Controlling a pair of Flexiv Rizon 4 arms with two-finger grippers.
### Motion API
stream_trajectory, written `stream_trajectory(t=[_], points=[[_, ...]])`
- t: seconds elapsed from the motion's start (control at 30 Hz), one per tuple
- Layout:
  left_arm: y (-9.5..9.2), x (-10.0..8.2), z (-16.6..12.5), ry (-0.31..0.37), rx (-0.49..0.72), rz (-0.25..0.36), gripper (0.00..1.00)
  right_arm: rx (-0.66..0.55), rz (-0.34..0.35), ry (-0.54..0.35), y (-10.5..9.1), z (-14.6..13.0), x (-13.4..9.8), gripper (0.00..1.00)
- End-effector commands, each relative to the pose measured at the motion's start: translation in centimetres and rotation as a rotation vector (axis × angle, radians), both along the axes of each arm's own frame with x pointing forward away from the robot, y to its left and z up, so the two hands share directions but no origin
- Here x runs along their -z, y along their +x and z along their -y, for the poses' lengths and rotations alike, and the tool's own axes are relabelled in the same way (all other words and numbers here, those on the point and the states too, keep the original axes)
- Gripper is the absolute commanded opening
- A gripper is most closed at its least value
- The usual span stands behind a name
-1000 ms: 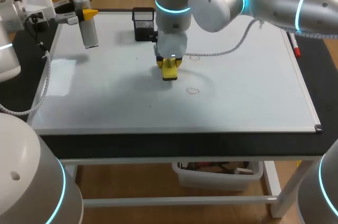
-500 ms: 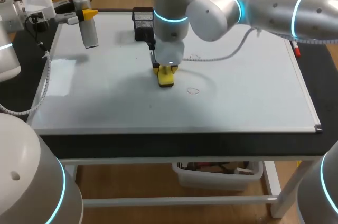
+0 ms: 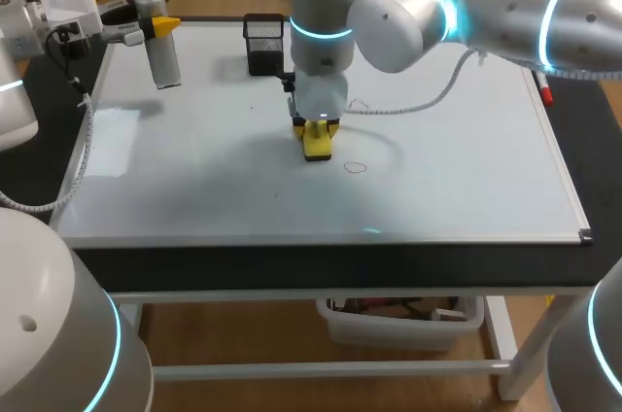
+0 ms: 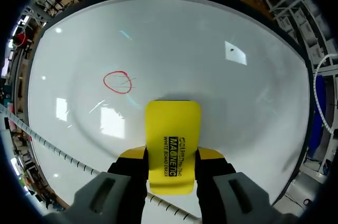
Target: Pick up the inspection probe, press it on each red-marked spot on the whiteboard one by one, put down the probe, pick up the eraser, and wipe off all the red marks.
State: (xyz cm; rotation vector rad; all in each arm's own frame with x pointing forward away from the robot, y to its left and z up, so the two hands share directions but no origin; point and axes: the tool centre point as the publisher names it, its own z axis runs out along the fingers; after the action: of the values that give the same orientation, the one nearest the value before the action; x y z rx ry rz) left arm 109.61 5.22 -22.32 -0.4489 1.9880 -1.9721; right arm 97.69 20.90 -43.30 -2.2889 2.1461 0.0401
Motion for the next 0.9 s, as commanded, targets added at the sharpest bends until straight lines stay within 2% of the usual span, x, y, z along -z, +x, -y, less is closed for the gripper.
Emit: stream_trajectory(t=[0.03, 0.3, 0.5, 0.67, 0.9], points=[[0.0, 0.0, 0.0, -0.002, 0.000, 0.003, 0.00, 0.009, 0.000, -0.001, 0.1, 1.4, 0.5, 0.00], [0.0, 0.0, 0.0, -0.002, 0.000, 0.003, 0.00, 0.046, 0.002, -0.020, 0.4, 3.1, 0.6, 0.00], [0.0, 0.0, 0.0, -0.002, 0.000, 0.003, 0.00, 0.058, 0.017, -0.013, 0.8, 4.2, -1.7, 0.00], [0.0, 0.0, 0.0, -0.002, 0.000, 0.003, 0.00, 0.098, 0.027, -0.019, 1.8, 6.9, -3.3, 0.00], [0.0, 0.0, 0.0, -0.002, 0.000, 0.003, 0.00, 0.225, 0.045, -0.041, 2.7, 12.6, -4.2, 0.00]])
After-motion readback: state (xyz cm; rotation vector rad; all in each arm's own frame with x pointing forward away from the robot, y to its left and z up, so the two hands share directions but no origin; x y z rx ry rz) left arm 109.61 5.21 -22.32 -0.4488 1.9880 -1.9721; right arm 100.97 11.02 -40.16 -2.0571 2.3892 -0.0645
